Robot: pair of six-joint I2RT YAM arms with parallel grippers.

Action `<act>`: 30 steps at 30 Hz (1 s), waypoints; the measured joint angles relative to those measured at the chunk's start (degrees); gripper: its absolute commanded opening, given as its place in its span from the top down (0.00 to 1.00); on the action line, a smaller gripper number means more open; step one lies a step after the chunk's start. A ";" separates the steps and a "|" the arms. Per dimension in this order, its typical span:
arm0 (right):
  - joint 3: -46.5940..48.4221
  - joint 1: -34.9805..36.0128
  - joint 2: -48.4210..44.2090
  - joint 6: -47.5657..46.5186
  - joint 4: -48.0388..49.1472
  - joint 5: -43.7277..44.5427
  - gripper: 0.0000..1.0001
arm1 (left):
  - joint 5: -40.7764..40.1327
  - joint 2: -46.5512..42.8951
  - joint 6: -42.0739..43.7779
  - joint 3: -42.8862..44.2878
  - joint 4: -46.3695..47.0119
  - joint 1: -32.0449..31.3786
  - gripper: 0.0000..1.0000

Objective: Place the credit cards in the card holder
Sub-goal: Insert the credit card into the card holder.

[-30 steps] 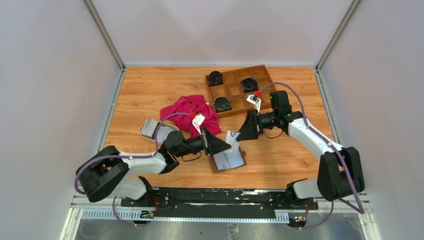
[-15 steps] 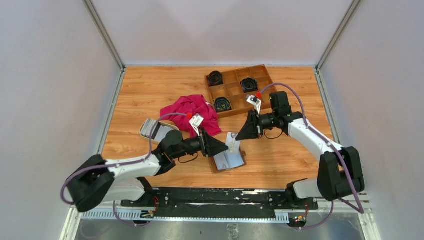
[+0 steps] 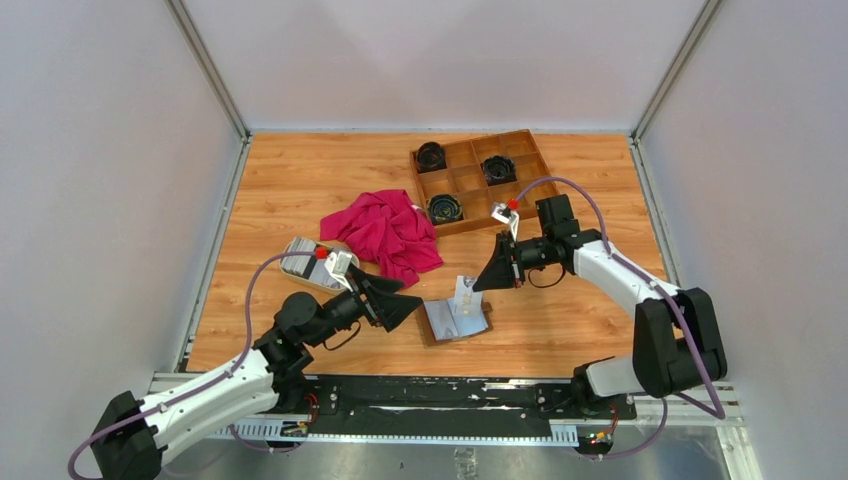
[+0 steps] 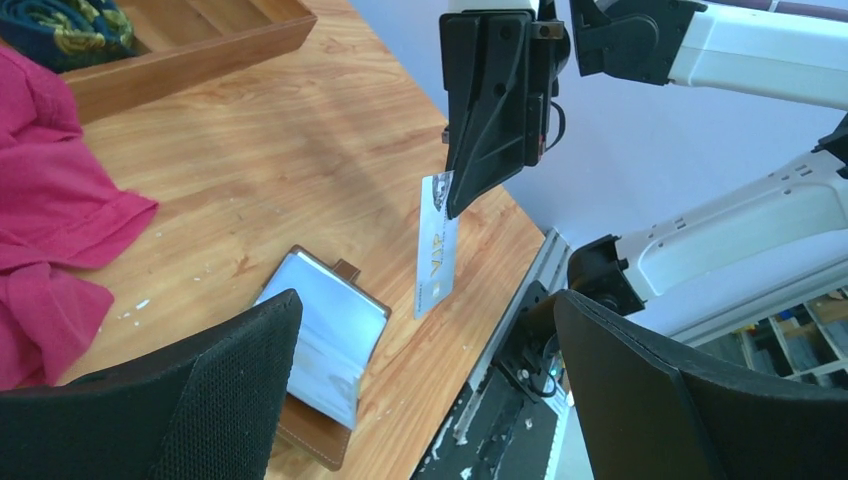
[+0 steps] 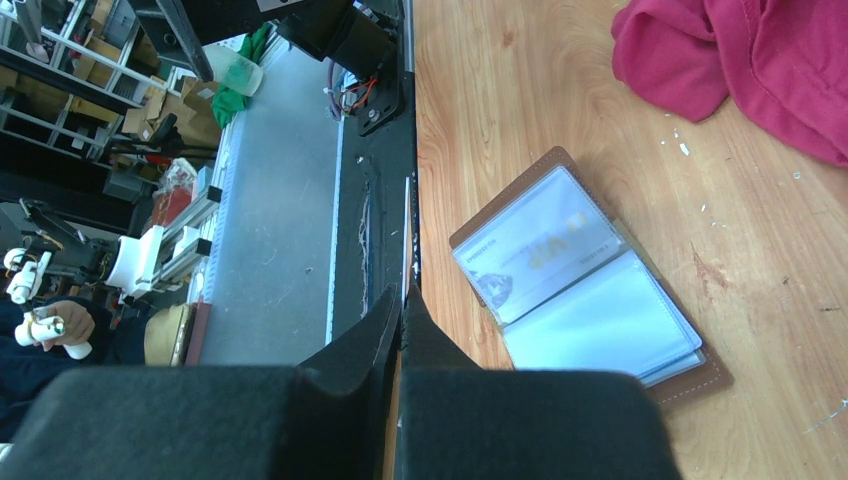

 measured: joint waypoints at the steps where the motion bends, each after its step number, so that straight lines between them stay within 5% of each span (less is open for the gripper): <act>1: 0.00 0.00 0.37 0.04 0.00 0.02 1.00 | 0.02 0.13 -0.66 0.00 -0.17 0.00 0.01; 20: 0.00 0.00 5.62 1.57 0.42 1.92 1.00 | 3.80 13.88 -9.27 1.92 -0.59 -3.02 0.43; 30: 0.00 -0.13 7.45 2.67 0.68 5.18 1.00 | 3.28 32.65 -8.48 9.29 0.39 -6.93 0.67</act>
